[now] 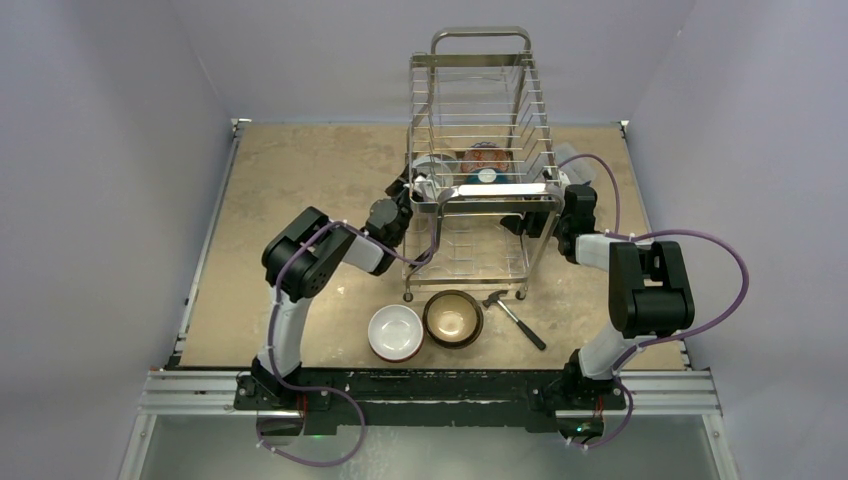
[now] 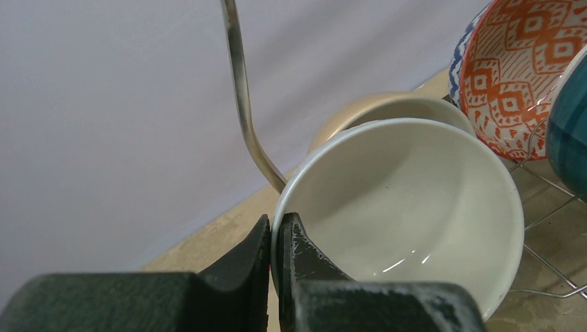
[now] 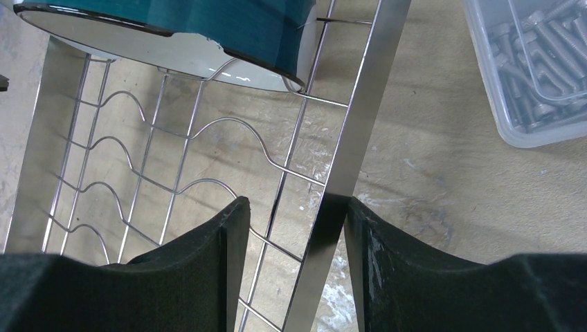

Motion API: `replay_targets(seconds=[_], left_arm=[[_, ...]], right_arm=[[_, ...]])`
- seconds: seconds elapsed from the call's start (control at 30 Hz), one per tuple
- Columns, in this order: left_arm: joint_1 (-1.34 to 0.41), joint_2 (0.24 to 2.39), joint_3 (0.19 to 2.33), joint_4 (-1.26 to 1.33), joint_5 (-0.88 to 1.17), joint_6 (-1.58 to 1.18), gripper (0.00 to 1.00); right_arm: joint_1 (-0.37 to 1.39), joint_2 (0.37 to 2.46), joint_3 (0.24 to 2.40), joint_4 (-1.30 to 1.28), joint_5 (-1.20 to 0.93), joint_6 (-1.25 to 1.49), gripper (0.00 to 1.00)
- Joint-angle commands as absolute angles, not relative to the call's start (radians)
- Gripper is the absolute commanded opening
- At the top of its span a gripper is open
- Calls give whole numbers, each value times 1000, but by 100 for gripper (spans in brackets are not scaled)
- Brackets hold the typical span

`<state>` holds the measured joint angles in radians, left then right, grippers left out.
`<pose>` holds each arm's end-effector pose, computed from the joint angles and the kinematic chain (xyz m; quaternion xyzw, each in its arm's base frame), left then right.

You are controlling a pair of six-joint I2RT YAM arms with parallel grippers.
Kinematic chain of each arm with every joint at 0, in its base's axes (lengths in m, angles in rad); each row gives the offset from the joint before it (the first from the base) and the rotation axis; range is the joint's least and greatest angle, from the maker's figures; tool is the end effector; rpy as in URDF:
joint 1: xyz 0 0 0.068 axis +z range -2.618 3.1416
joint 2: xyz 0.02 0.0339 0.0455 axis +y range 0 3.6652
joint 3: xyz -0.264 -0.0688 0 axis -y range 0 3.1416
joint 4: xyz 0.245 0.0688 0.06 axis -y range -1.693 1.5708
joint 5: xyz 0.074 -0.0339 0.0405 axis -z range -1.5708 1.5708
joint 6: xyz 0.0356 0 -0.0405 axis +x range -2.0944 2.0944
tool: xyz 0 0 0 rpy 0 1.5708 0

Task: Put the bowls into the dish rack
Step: Place the bowl in the dish rack.

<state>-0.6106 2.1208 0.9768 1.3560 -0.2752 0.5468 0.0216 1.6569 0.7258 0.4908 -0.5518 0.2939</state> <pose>0.3495 -0.2328 0.1632 0.2511 0.5794 0.0616 0.7730 0.3310 0.0258 0.1713 -0.0343 0.8248 0.3081 0.4728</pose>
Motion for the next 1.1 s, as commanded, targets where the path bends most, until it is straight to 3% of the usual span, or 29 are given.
replay_targets(seconds=[0.0,0.57,1.07], left_arm=[[-643,2129,1025,1451,-351,664,0],[-681,2159,1060,1438,-405,780,0],[-691,2175,1063,1394,-333,897,0]], right_arm=[[44,1643,758,554,-651,291,54],[44,1643,755,552,-661,290,54],[44,1652,758,554,-666,290,54]])
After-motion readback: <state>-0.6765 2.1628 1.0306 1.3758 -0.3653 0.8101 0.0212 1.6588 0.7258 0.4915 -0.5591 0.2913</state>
